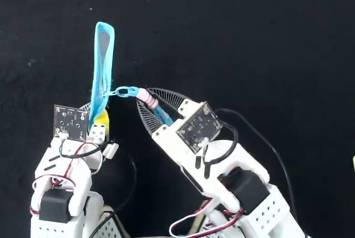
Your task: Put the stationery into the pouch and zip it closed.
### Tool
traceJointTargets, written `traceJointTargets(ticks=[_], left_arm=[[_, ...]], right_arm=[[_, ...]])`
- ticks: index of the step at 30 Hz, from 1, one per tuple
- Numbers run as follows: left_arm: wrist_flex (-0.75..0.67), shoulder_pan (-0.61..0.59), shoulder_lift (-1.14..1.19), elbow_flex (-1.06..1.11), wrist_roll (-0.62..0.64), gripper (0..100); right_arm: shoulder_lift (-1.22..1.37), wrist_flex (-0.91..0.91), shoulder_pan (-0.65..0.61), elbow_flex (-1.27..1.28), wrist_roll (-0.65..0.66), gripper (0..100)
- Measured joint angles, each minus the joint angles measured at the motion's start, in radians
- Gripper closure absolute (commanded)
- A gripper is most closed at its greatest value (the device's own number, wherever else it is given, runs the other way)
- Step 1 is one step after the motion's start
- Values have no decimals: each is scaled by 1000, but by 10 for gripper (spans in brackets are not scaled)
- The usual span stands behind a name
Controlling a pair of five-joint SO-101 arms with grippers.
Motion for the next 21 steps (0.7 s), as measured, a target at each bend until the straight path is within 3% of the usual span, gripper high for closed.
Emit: traceJointTargets(ticks=[4,7,12,21], left_arm=[[3,-2,0,0,0,971],[3,-2,0,-2,0,971],[5,-2,0,-2,0,971],[6,-2,0,-2,0,971]], right_arm=[[26,-3,-112,14,0,983],[118,-35,-123,15,-2,962],[230,-75,-135,15,-2,845],[152,-29,-160,15,-2,839]])
